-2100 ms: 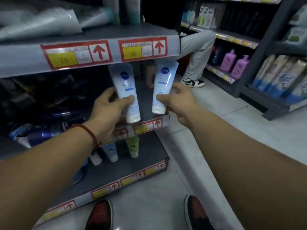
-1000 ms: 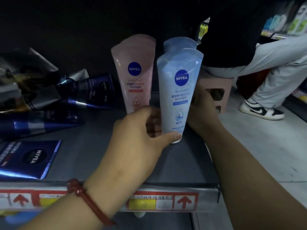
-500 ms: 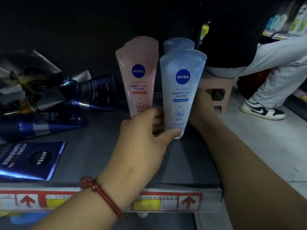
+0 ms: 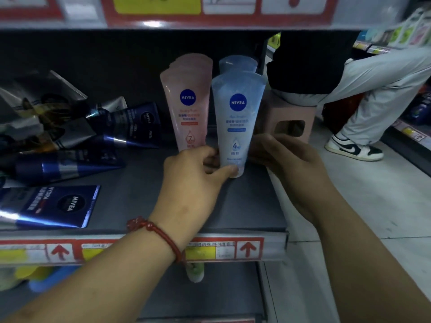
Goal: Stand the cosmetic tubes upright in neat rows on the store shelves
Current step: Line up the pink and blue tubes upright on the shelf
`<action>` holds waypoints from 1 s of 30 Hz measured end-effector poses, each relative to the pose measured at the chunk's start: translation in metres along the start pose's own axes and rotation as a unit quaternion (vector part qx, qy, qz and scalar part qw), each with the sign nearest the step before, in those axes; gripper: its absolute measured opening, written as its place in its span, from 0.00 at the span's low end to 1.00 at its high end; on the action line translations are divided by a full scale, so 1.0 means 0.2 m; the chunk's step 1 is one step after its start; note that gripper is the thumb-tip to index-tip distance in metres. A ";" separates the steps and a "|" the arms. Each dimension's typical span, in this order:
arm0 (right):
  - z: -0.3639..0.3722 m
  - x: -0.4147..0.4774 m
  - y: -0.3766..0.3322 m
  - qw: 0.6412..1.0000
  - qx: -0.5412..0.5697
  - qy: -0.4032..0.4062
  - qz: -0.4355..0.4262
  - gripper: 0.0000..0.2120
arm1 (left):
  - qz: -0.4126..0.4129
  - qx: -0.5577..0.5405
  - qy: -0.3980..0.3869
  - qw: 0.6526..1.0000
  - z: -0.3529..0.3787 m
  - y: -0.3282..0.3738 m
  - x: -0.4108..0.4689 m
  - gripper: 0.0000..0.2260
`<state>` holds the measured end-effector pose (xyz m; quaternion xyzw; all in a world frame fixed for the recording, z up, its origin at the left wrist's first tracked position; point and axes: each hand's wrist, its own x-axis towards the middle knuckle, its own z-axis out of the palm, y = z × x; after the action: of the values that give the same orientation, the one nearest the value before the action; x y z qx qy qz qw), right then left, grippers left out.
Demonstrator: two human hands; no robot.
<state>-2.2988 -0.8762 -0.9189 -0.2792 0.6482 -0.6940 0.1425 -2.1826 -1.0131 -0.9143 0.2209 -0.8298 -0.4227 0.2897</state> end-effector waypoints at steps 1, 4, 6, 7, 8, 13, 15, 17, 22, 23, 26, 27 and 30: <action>-0.02 -0.03 -0.02 1.000 -0.011 -0.024 0.003 0.12 | -0.004 -0.004 -0.003 1.000 -0.01 0.00 0.00 0.13; -0.03 -0.09 -0.09 0.992 -0.100 -0.072 -0.001 0.16 | -0.013 -0.013 -0.017 1.000 -0.02 0.00 -0.01 0.13; 0.00 -0.09 -0.09 0.989 -0.137 -0.062 -0.003 0.18 | -0.017 -0.031 -0.016 0.999 -0.02 -0.01 -0.01 0.11; 0.02 -0.08 -0.08 0.986 -0.157 -0.049 -0.008 0.18 | -0.018 -0.043 -0.019 0.999 -0.02 -0.01 -0.01 0.11; 0.04 -0.06 -0.07 0.983 -0.179 -0.030 -0.017 0.18 | -0.016 -0.054 -0.026 0.998 -0.03 -0.02 -0.01 0.13; 0.09 0.04 0.02 0.959 -0.272 0.065 -0.054 0.16 | -0.048 -0.117 -0.114 0.985 -0.01 -0.01 0.00 0.23; 0.10 0.07 0.03 0.953 -0.285 0.079 -0.064 0.15 | -0.051 -0.103 -0.148 0.982 0.00 -0.01 0.01 0.29; 0.11 0.10 0.04 0.951 -0.289 0.086 -0.067 0.15 | -0.042 -0.076 -0.171 0.981 0.00 -0.01 0.03 0.32; 0.13 0.13 0.07 0.952 -0.287 0.094 -0.057 0.16 | -0.047 -0.033 -0.187 0.981 0.01 -0.02 0.06 0.36; 0.13 0.14 0.07 0.950 -0.291 0.098 -0.061 0.16 | -0.049 -0.033 -0.191 0.980 0.01 -0.02 0.06 0.37; 0.14 0.14 0.08 0.944 -0.305 0.106 -0.063 0.16 | -0.056 -0.040 -0.204 0.977 0.01 -0.02 0.07 0.38; 0.15 0.14 0.07 0.943 -0.311 0.105 -0.059 0.15 | -0.060 -0.040 -0.206 0.976 0.01 -0.02 0.07 0.38; 0.15 0.14 0.07 0.940 -0.323 0.101 -0.052 0.17 | -0.072 -0.039 -0.204 0.976 0.00 -0.01 0.07 0.37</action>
<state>-2.3056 -0.9181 -0.9267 -0.2724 0.8328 -0.4784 -0.0580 -2.1940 -1.0225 -0.9118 0.1776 -0.8364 -0.5104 0.0918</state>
